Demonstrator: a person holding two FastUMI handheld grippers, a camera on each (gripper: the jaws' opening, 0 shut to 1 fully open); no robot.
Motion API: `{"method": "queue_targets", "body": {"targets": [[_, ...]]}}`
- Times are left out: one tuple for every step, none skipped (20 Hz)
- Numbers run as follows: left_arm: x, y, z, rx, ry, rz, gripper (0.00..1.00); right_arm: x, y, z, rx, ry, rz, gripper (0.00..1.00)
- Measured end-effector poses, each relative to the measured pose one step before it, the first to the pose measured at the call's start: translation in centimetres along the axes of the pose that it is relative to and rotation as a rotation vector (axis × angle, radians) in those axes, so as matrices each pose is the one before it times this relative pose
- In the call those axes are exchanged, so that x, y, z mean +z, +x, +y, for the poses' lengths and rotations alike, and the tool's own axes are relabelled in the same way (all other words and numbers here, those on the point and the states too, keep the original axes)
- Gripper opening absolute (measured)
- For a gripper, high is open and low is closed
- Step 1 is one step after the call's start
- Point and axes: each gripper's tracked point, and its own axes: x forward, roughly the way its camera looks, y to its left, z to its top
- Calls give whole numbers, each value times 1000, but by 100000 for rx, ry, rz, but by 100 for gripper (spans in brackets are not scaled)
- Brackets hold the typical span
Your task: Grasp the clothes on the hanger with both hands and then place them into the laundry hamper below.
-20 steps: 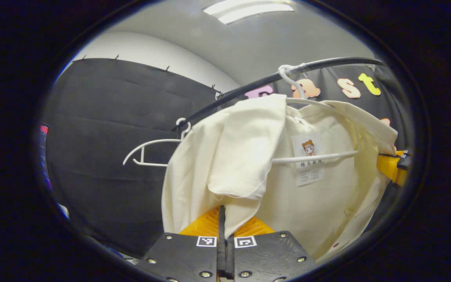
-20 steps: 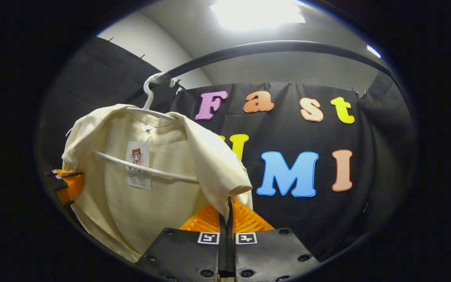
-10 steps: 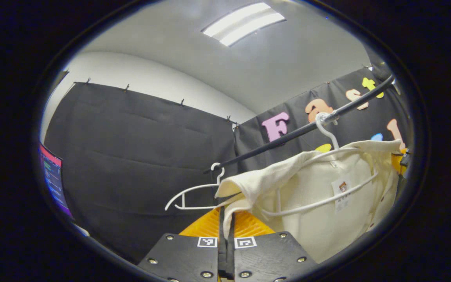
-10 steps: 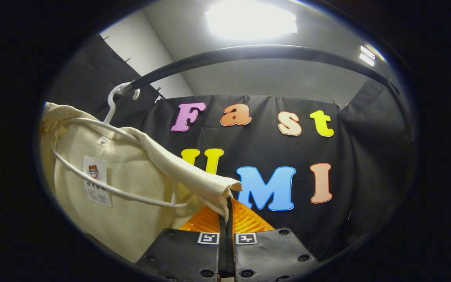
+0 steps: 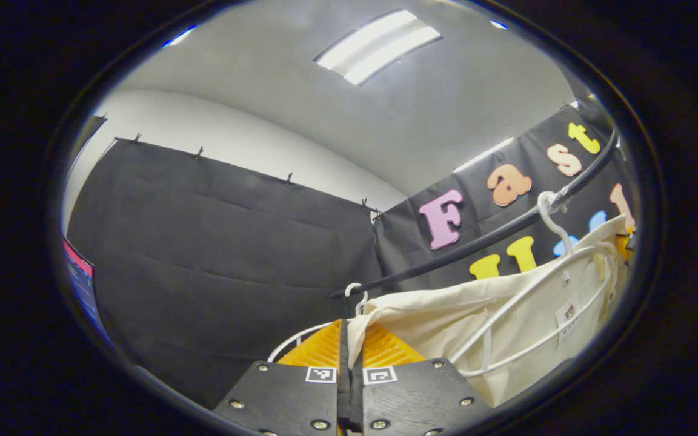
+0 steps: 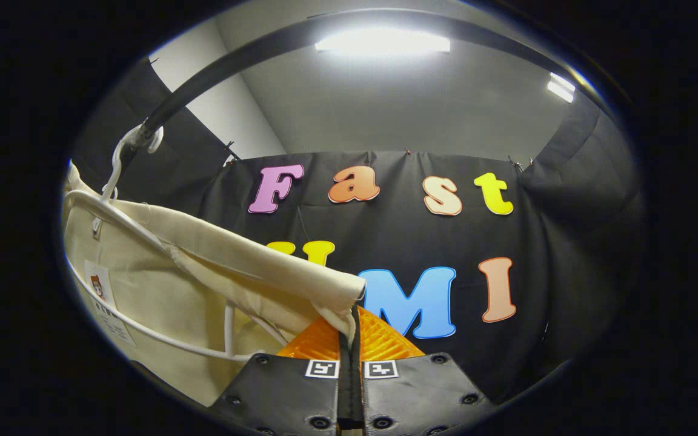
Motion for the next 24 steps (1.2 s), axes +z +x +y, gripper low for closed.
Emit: {"method": "queue_targets", "body": {"targets": [[-219, 367, 146, -789, 64, 35, 1, -248, 483, 98, -261, -632, 194, 0], [-241, 489, 115, -897, 55, -170, 1, -342, 314, 354, 175, -655, 534, 0], [-541, 322, 98, -935, -11, 833, 1, -624, 181, 358, 610, -682, 1303, 0], [-1007, 168, 232, -939, -106, 1747, 2, -940, -64, 498, 684, -867, 1979, 1], [-1092, 0, -172, -1044, -80, 2162, 1, -990, -52, 421, 916, -480, 2390, 0], [-946, -78, -248, -1085, -388, 1890, 2, -1167, 325, 397, 1155, 179, 2206, 1], [-917, -145, -286, -766, -165, 1498, 2, -1118, 75, 228, 684, 464, 1865, 1], [-1279, 63, -499, -805, 425, 1324, 1, -1265, 106, 251, 485, 554, 2066, 1], [-1278, -36, -288, -179, 580, 1827, 1, -1076, -155, 225, 486, 369, 1558, 1], [-1108, 3, -266, -747, -362, 1690, 2, -1130, -223, 214, 376, -244, 1892, 1], [-1040, -279, -65, -285, -464, 1763, 1, -971, -251, 267, 1024, -218, 2304, 1], [-1078, -482, 187, -422, -88, 1994, 1, -1136, -584, 606, 1352, 453, 2382, 1], [-1075, -246, 100, -435, 142, 1817, 1, -1044, -626, 486, 867, 275, 2006, 1], [-779, -426, 158, -525, -41, 1078, 0, -799, -882, 135, 451, -408, 1480, 1], [-566, -616, 4, -664, -87, 760, 2, -509, -876, 165, 494, -395, 603, 1], [-574, -838, -177, -411, 65, 885, 2, -605, -829, 509, 961, -380, 959, 1], [-423, -681, -132, -982, -164, 1129, 2, -267, -1013, 428, 1036, -603, 235, 1], [-591, -841, -240, -1080, -685, 1079, 2, -177, -935, 461, 968, -422, 186, 1], [-405, -579, -172, -1539, -758, 1109, 2, -17, -1119, 464, 1281, -224, 139, 1], [-367, -569, -282, -1611, -707, 1059, 1, -1, -1178, 655, 1079, -378, 290, 1], [-207, -771, -420, -1816, -429, 913, 2, 55, -1184, 639, 1220, -90, 412, 1], [-63, -742, -228, -1889, -352, 552, 1, 212, -1147, 720, 1237, -89, 27, 1], [29, -685, -179, -1803, -609, 400, 2, 328, -1146, 678, 1022, -481, -326, 1], [20, -1034, -206, -2262, -1074, 206, 2, 359, -1091, 534, 813, -244, -199, 1]]}}
